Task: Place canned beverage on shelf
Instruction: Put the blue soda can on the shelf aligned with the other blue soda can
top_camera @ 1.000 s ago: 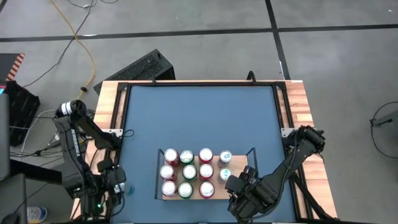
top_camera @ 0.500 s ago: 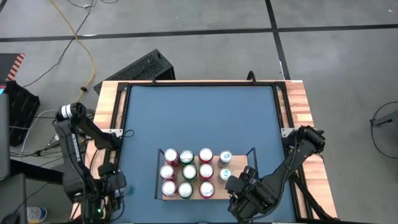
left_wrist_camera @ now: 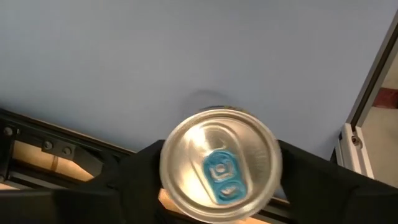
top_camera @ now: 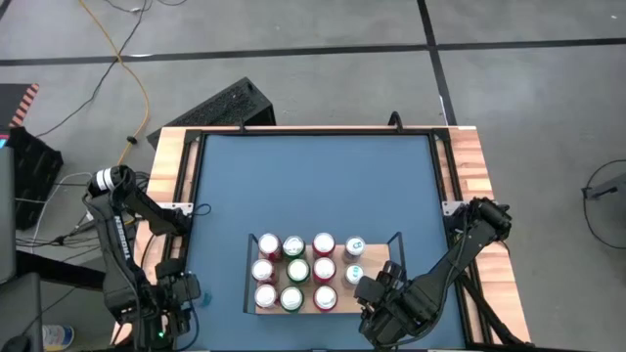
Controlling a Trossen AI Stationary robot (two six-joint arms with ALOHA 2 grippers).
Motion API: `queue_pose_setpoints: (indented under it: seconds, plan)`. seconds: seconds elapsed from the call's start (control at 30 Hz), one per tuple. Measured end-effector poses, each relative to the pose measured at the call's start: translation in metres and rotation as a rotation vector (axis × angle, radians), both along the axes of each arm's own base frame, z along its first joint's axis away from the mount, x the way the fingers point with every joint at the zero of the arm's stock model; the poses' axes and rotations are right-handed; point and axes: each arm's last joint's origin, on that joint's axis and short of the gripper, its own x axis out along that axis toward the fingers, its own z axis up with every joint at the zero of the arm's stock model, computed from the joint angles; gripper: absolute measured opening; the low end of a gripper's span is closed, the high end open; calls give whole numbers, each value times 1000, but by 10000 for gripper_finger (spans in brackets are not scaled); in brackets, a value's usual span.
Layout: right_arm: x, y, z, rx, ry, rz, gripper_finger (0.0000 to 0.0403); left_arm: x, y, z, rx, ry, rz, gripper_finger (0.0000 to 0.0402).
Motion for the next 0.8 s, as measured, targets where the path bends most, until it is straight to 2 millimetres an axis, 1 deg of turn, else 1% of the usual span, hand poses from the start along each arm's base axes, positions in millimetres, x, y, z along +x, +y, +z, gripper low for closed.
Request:
queue_pose_setpoints:
  seconds: [0.1,0.13,0.3,0.57,0.8]
  plan:
    - [0,0,0,1,0,0,295,0,-1,-1,2,1,-3,229]
    - [0,0,0,2,-1,-1,295,0,-1,-1,2,1,-4,220]
    - [2,2,0,19,-17,0,295,2,0,-1,-2,3,16,219]
    - [3,3,1,30,-30,2,295,12,-1,1,-66,-7,142,219]
    - [6,5,2,47,-55,29,294,32,2,27,-123,-55,151,219]
